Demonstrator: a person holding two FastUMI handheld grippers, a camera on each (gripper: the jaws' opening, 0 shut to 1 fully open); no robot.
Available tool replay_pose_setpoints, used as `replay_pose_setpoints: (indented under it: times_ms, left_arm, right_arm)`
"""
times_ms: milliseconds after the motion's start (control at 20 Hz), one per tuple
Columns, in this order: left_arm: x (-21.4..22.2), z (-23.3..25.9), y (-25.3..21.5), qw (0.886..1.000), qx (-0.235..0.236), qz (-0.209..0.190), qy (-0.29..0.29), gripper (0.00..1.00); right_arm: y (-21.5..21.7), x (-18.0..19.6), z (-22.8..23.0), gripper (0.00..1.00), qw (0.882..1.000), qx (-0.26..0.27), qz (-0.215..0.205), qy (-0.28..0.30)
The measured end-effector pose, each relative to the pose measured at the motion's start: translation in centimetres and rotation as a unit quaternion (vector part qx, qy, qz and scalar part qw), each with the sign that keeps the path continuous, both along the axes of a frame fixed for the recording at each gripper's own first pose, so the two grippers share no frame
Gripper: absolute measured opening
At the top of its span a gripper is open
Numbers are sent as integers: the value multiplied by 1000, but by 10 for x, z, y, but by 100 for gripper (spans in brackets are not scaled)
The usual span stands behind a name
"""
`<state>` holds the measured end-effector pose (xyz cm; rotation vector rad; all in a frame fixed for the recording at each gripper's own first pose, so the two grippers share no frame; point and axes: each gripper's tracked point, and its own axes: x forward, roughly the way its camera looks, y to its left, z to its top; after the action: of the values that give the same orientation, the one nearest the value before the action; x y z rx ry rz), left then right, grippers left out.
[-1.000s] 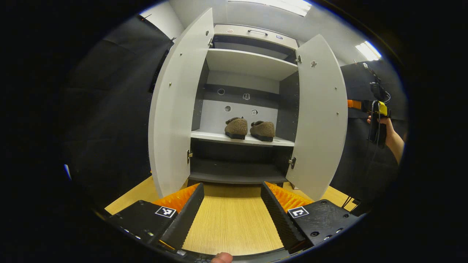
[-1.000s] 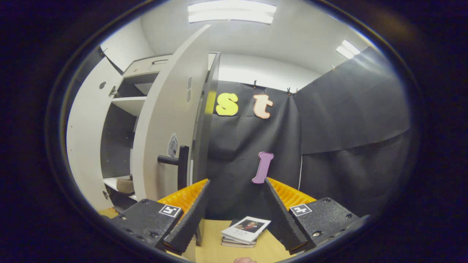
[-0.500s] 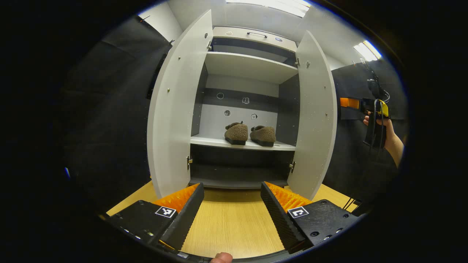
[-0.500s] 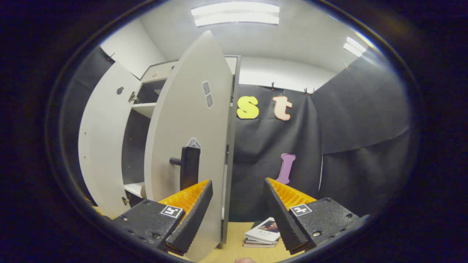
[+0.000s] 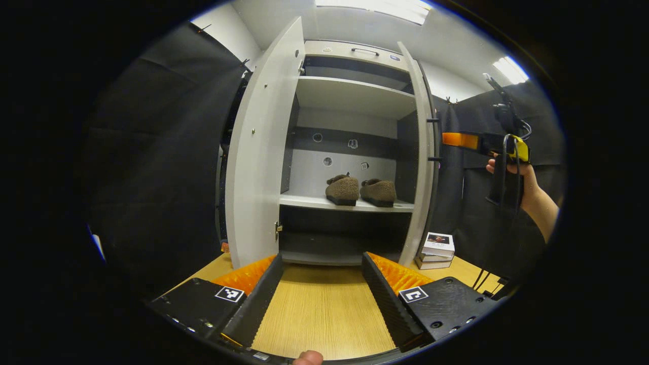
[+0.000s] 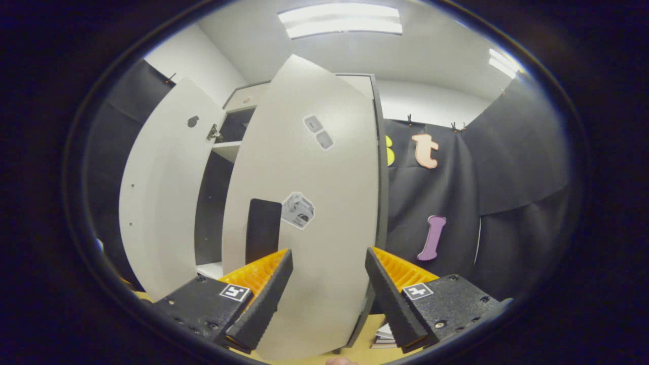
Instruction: Grab one shoe with the right hand and put it into the shoe cabinet, grab the other shoe with the left hand and put it into the shoe cabinet; then close the right door with the right hand and the left door with the left hand.
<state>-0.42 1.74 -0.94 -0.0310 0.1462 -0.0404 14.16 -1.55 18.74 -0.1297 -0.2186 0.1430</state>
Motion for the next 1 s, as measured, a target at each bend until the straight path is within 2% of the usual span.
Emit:
replay_pose_setpoints:
  times_ms: [250,300,400,500,750,1000]
  left_arm:
    - [-1,7,1,1000,-4,1,-6,95]
    - [-2,9,2,1000,-6,1,-9,95]
    - [-2,17,2,1000,-10,2,-17,95]
    - [-1,22,1,1000,-11,1,-21,95]
    - [4,39,-8,999,-2,-16,-40,95]
    - [5,42,-28,998,-10,-41,-40,95]
  right_arm:
    - [9,8,0,96,1000,-9,-5,0]
    - [7,3,1,94,1000,-9,-6,-3]
    - [2,-12,5,99,1000,-4,-6,-11]
    - [-5,-32,0,98,1000,5,-15,-12]
    - [-11,-78,-36,99,999,3,-32,-5]
    - [-16,-116,-99,98,997,12,-65,28]
